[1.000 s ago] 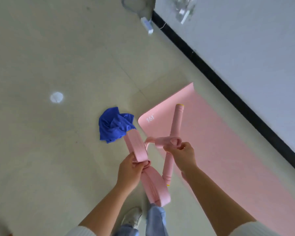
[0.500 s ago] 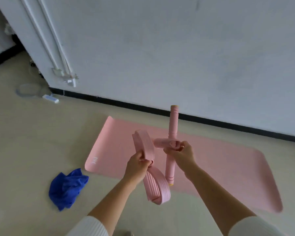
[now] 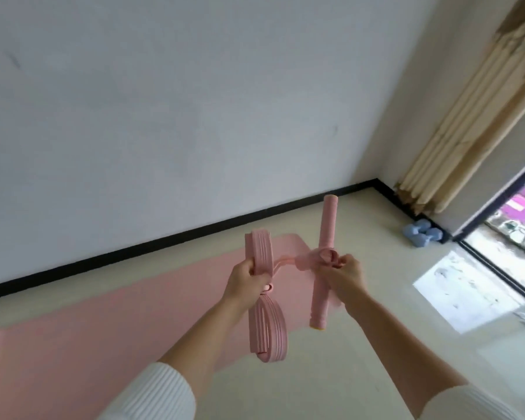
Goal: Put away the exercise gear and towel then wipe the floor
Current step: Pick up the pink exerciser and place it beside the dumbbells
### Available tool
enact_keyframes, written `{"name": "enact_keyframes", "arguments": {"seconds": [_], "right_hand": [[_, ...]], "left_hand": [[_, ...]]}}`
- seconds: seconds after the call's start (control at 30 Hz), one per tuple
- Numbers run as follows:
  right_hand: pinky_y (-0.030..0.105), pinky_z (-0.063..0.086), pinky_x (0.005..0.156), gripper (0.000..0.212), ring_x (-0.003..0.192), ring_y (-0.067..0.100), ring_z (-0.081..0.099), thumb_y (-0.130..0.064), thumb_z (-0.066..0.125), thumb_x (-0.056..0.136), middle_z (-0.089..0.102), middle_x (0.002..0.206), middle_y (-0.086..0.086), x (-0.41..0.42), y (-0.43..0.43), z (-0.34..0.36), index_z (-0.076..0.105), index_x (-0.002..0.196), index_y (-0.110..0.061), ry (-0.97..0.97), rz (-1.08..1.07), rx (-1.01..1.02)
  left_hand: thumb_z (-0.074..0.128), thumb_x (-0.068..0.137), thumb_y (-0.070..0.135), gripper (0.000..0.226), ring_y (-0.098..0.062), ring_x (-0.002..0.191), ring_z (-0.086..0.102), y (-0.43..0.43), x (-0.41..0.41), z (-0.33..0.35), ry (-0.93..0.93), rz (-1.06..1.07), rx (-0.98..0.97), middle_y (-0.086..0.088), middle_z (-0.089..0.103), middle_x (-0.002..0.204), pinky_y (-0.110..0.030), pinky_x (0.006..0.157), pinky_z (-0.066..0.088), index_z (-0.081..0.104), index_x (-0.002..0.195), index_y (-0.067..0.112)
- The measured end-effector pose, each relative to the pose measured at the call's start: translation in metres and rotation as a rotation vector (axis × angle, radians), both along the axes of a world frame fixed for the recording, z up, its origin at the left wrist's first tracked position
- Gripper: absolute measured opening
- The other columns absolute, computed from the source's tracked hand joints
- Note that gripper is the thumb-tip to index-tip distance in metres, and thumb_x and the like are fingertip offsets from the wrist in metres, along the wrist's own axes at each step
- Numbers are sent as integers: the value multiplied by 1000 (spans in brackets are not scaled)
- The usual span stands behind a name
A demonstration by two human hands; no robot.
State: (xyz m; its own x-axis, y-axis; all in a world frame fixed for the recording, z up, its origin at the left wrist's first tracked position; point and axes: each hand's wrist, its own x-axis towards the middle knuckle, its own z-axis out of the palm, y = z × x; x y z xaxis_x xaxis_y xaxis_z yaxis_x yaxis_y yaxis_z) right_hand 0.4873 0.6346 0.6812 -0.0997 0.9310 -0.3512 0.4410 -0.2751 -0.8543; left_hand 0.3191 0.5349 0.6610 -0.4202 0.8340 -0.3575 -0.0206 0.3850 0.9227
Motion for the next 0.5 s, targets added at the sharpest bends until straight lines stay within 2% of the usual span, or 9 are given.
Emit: {"name": "enact_keyframes", "arguments": {"seconds": [0.1,0.17,0.3,0.5], "right_hand": [[34,49,61,36,73,23,62,-18,83,72,61,82,10,80,60,8,51,86,-9,-7,-72,3],[33,48,60,35,72,22,61,-16,82,72,61,81,10,125,94,12,51,86,-8,-13,-115,6],[26,41,52,33,66,16,57,-16,78,75,60,80,7,192,154,11,51,91,-6,-28,-206,21],[33,51,63,34,77,20,64,-22,78,72,64,86,7,250,263,-7,51,90,-12,-54,-334,24]], "left_hand": [[64,78,22,19,-18,69,62,75,62,11,-44,-59,-11,-7,63,81,-33,64,51,62,94,12],[64,79,30,22,-20,71,65,122,98,18,-17,-116,-11,-7,66,84,-33,65,53,63,95,15],[65,81,37,32,-21,67,67,213,157,25,9,-252,0,-7,67,82,-45,76,57,61,101,12],[62,84,40,41,-21,67,66,358,216,10,53,-397,-22,-7,64,78,-37,73,57,60,102,4]]}}
